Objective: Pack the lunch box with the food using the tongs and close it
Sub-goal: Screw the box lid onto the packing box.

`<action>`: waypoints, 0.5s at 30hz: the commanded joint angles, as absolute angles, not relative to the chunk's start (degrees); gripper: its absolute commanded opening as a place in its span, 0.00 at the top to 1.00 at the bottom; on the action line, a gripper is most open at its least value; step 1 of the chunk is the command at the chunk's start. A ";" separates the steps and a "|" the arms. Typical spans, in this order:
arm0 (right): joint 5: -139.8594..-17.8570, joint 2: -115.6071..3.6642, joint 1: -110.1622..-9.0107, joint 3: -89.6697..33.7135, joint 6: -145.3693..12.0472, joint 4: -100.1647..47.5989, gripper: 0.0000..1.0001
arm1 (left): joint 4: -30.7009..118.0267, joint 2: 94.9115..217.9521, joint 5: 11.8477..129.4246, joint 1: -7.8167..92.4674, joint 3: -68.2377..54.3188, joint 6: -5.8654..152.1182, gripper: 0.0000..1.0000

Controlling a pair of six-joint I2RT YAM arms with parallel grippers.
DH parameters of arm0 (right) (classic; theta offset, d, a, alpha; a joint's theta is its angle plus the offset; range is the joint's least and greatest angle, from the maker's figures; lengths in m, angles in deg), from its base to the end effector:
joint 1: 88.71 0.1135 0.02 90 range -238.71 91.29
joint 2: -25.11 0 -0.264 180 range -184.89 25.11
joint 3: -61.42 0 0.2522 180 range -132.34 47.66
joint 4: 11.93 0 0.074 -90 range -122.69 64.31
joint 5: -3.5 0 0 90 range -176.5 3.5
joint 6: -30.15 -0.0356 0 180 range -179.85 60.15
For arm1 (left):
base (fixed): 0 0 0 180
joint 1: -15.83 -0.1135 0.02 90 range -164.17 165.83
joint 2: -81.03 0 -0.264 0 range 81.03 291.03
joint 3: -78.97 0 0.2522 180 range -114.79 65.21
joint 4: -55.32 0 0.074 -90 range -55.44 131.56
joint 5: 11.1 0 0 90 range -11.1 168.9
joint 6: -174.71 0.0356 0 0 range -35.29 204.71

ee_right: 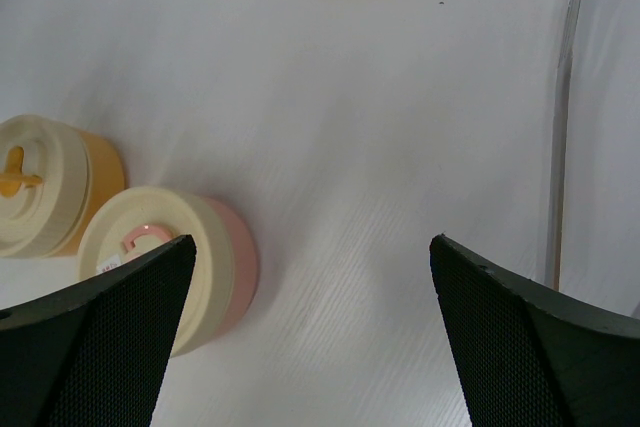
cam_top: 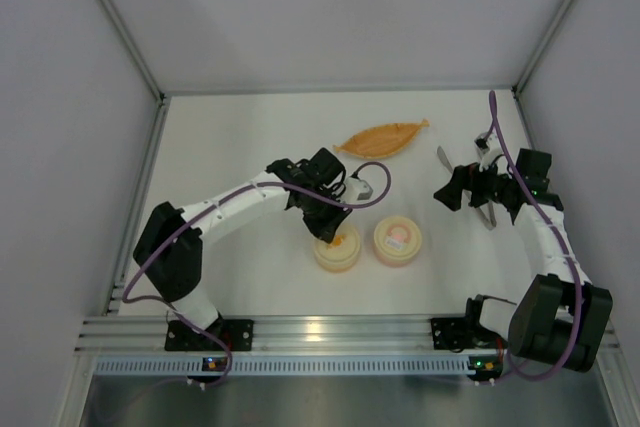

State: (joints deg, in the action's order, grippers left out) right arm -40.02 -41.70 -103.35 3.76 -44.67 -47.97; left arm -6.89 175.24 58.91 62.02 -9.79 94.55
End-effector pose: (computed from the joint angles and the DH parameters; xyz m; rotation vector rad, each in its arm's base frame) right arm 0.2334 -0.0343 0.2462 -0.3848 2.1155 0.6540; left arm 0.2206 -0.2475 0.2534 1.4063 2.4349 -0.6436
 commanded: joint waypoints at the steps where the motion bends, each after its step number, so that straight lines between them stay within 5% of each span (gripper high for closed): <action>1: -38.69 -41.42 -102.86 3.18 -44.56 -44.85 0.01 | -6.34 177.08 57.71 62.14 -9.94 93.58 0.88; 15: -38.95 -41.69 -102.86 2.92 -44.11 -45.37 0.01 | -4.50 180.78 57.19 64.16 -10.90 94.02 0.92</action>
